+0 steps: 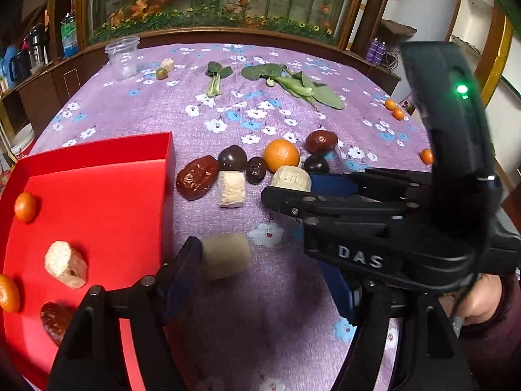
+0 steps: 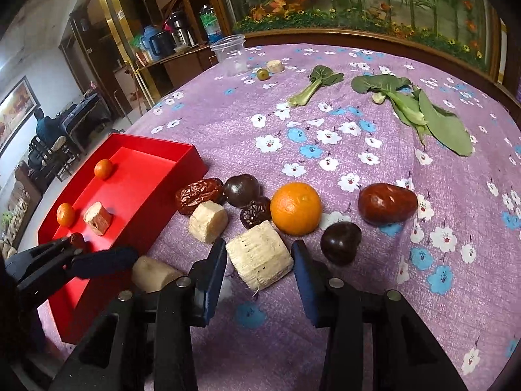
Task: Organize fruits
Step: 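Grasp a beige cylinder chunk with the left tool while the right tool approaches a square chunk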
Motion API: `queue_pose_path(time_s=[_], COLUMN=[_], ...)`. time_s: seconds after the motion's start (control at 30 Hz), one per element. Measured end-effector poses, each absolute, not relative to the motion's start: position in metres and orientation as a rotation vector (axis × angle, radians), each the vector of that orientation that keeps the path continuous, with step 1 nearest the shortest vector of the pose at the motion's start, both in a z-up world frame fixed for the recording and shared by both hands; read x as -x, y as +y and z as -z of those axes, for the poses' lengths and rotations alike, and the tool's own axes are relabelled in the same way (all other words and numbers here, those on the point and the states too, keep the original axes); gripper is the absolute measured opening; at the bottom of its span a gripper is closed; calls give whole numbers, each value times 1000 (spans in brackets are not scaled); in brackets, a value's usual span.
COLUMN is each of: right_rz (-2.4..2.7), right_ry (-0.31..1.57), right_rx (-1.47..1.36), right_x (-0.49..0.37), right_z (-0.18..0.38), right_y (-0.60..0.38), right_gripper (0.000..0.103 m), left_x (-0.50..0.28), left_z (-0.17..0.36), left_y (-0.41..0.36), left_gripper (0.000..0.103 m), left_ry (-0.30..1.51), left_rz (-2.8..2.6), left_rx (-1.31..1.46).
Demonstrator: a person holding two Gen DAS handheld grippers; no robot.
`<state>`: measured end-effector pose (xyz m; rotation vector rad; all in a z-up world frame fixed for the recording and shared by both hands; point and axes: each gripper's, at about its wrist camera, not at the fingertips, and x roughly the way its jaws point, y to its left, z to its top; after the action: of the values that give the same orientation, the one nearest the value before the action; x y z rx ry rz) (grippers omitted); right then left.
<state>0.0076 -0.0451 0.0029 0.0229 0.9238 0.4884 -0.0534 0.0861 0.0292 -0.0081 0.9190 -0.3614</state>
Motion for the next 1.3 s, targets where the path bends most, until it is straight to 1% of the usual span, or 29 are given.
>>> queue_pose_path(time_s=[0.17,0.23,0.3,0.37,0.83,1.3], right_rz=[-515,-519,-521,-521,-490,-463], right_ry=[937,935,933,930,896,874], right_rx=[-92,-96,-99,-103,-82,-97], right_x=[-13,-13,-12,-11,12,52], right_z=[1,0,0,1,-16,-28], right_y=[-54,-54,-55,-55,-55,-62], right_gripper=[45,45,45,44,43,43], left_x=[46,45,43,41,62,104], left_z=[-21,-17,-17,-18,-30,-54], left_y=[68,64,67,74,77,80], left_gripper=[71,65,36,29,29,29], left_ry=[894,890,888,891,879,838], left_rz=[315,292,284,278,320,347], left_rx=[-119,-153,-136,-97,-27,2])
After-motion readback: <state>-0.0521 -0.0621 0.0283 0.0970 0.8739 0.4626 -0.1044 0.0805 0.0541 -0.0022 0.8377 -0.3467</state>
